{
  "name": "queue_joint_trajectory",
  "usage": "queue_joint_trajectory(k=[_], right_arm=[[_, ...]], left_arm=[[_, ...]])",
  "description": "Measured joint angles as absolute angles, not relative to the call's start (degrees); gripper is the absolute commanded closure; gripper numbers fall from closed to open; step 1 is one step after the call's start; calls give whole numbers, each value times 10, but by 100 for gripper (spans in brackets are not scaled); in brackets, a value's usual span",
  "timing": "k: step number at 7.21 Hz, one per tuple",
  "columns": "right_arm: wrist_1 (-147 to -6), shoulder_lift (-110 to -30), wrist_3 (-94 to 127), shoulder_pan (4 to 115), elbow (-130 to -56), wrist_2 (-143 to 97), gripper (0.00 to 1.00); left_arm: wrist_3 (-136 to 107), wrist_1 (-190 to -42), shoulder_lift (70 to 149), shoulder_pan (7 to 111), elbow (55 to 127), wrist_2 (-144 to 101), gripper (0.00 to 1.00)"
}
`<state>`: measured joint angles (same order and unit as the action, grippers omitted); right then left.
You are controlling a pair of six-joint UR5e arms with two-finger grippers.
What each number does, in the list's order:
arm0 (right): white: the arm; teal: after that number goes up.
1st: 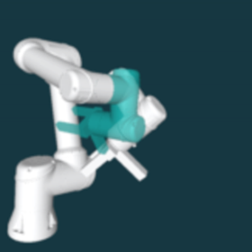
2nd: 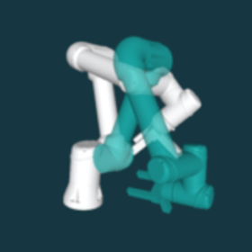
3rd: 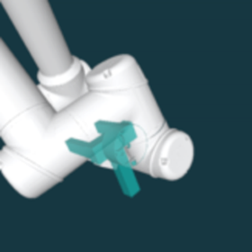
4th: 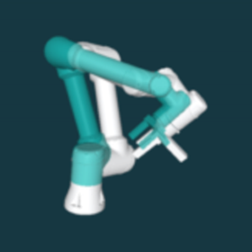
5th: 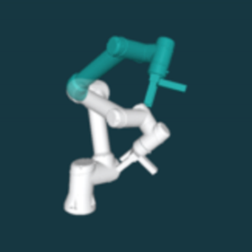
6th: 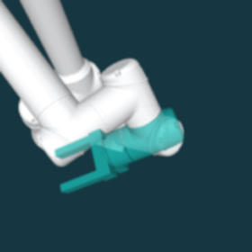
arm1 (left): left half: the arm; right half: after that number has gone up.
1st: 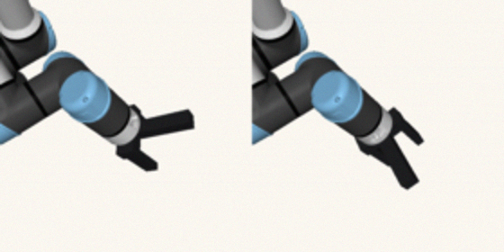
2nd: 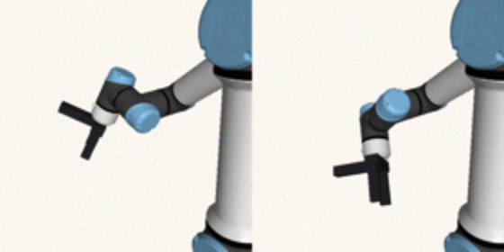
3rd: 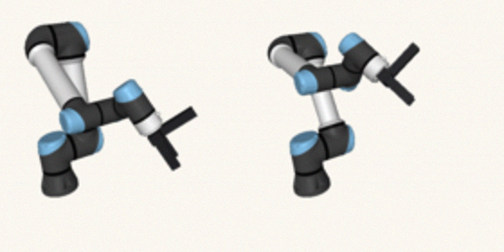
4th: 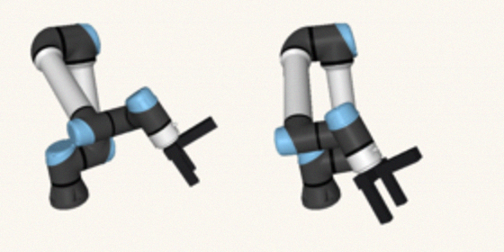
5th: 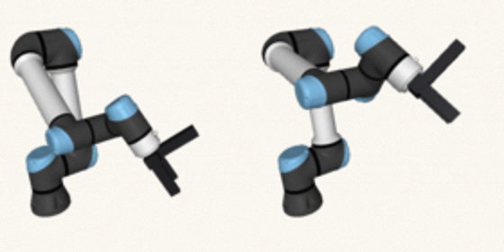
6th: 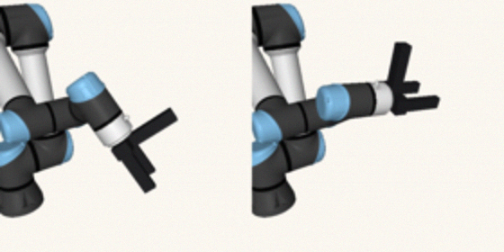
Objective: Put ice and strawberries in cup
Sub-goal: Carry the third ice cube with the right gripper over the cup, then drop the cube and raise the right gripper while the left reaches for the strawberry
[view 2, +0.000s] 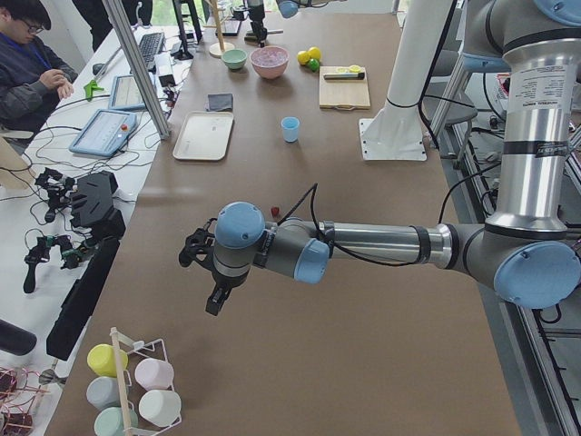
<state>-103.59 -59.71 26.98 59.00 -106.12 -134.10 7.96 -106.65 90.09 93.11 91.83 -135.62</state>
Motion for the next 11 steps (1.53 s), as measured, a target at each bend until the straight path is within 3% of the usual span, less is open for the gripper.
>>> queue_joint_trajectory(k=[2,4,6,7,8,9,11], right_arm=[[-952,-559,512,454,-1071,-1237,100],[-910,-506,657,339,-1021,-1113,100],[-904,-454,714,296,-959,-1056,100],[-903,-442,723,289,-942,-1045,89],[-903,-437,727,287,-934,-1040,8],[-903,-435,729,285,-932,-1039,0],[-903,-435,724,283,-936,-1039,0]], left_arm=[[80,-1066,901,930,917,-1356,1],[79,-1064,906,930,913,-1356,1],[79,-1064,915,930,904,-1355,1],[79,-1064,919,930,901,-1355,1],[80,-1063,921,930,897,-1355,1],[80,-1064,923,930,894,-1355,1],[80,-1065,926,930,888,-1355,1]])
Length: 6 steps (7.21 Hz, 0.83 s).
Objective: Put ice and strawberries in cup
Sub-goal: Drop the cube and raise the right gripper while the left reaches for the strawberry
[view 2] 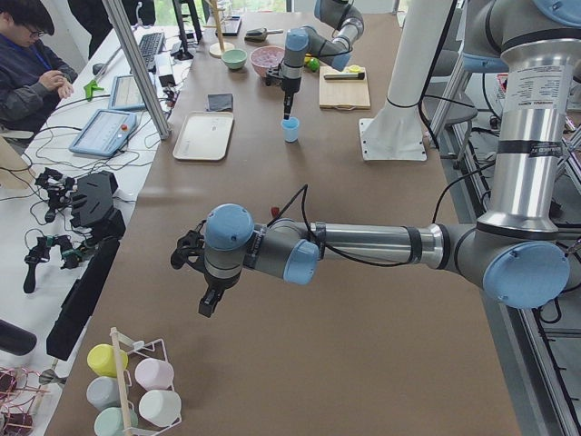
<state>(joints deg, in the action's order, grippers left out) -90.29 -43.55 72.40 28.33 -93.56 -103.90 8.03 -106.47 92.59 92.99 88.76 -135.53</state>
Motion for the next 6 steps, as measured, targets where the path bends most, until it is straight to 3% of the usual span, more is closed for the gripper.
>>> queue_joint_trajectory(k=[3,6], right_arm=[[-904,-465,701,329,-982,-1050,0],[-902,-574,559,472,-1042,-1116,0]], left_arm=[[80,-1072,940,913,907,-1355,1],[22,-1087,1022,823,908,-1338,1]])
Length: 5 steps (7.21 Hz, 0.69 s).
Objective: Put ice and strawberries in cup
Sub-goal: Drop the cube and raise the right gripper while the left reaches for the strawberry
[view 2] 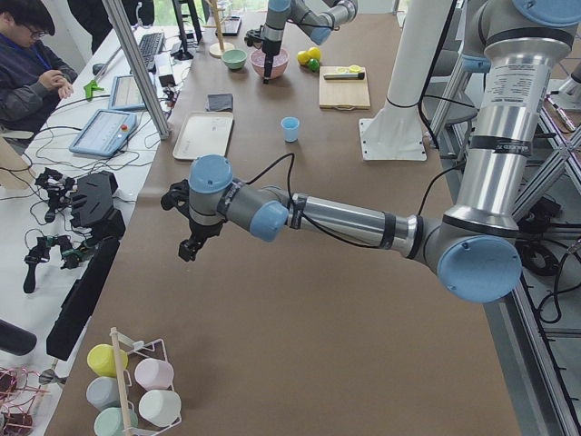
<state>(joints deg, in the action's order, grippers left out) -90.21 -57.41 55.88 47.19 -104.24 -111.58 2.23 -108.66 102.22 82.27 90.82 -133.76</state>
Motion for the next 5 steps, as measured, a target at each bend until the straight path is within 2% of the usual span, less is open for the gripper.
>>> queue_joint_trajectory(k=[2,5], right_arm=[[-903,-620,475,582,-1047,-1183,0],[-903,-691,333,696,-1040,-1268,0]], left_arm=[[-188,-1116,1072,733,911,-1318,1],[-298,-1143,1051,645,980,-1263,1]])
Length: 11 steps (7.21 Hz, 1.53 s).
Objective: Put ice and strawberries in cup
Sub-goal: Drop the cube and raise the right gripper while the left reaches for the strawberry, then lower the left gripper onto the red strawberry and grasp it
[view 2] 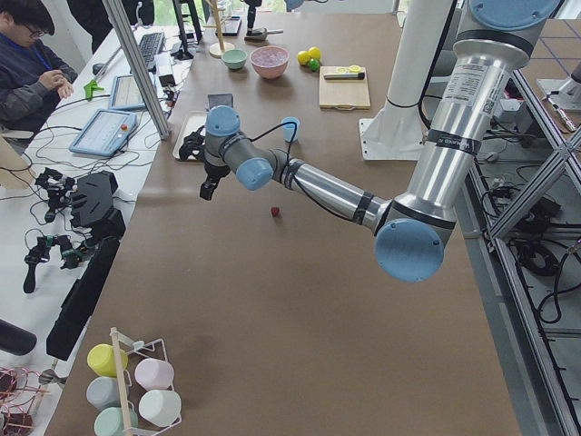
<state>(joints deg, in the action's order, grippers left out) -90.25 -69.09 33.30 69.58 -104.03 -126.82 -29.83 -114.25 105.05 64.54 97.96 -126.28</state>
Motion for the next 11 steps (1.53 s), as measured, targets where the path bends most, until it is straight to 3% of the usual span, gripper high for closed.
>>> queue_joint_trajectory(k=[4,10,11], right_arm=[[-823,-755,330,709,-1041,-1291,0],[-812,-756,342,699,-1033,-1288,0],[-812,-755,342,698,-1031,-1287,0]], left_arm=[[-403,-1201,1003,519,1000,-1178,2],[-432,-1245,990,425,969,-1108,3],[-432,-1264,989,425,953,-1108,14]])
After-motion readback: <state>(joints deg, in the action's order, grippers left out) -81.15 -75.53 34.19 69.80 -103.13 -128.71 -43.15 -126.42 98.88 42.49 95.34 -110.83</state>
